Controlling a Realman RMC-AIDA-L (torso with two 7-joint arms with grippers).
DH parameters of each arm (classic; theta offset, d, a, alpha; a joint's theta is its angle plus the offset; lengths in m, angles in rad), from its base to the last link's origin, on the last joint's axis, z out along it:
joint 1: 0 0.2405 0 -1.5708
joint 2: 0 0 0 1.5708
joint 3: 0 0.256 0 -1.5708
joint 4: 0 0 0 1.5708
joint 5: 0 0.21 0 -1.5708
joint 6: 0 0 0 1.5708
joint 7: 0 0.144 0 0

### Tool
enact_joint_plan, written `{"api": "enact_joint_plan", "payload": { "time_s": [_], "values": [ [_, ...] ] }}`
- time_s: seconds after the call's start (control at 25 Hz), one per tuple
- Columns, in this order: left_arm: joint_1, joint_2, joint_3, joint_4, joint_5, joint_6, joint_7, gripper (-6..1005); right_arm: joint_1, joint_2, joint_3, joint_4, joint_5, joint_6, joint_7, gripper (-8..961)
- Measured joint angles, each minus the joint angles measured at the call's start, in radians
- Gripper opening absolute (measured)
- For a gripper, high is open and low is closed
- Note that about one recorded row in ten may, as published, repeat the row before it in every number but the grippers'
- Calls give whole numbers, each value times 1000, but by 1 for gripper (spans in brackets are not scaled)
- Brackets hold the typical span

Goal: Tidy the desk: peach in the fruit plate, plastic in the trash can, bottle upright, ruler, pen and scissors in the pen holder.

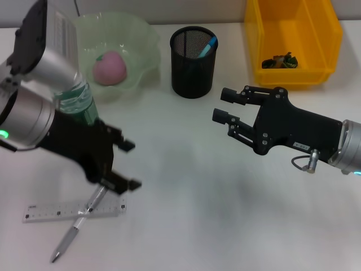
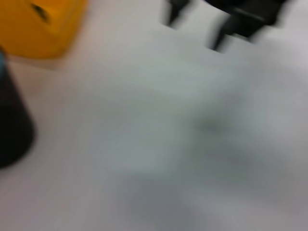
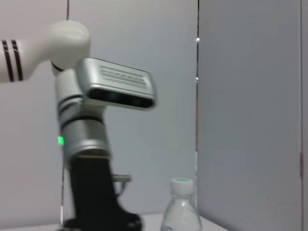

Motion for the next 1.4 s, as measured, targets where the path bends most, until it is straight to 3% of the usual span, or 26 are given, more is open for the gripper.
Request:
{"api": "enact_joint_plan", "payload": {
  "time_s": [0.28,0.44,0.76,1.2,1.4],
  "values": [
    [14,-1,-18,-10,-130,-124,-31,832,-14,-2,4,6,0,-89,9,378],
    [78,-3,-15,-13,-279,-232,-35,830,-23,-1,8,8,11,-153,36,378],
    [174,-1,-5,-107,-578,-294,108,827,-34,-10,-9,-20,-8,-236,180,378],
    [164,4,4,-119,-572,-298,179,822,-82,-8,-12,-76,-26,-281,203,378],
    [136,20,-7,-98,-530,-279,182,820,-102,-9,-3,-80,-26,-309,239,378]
  ]
}}
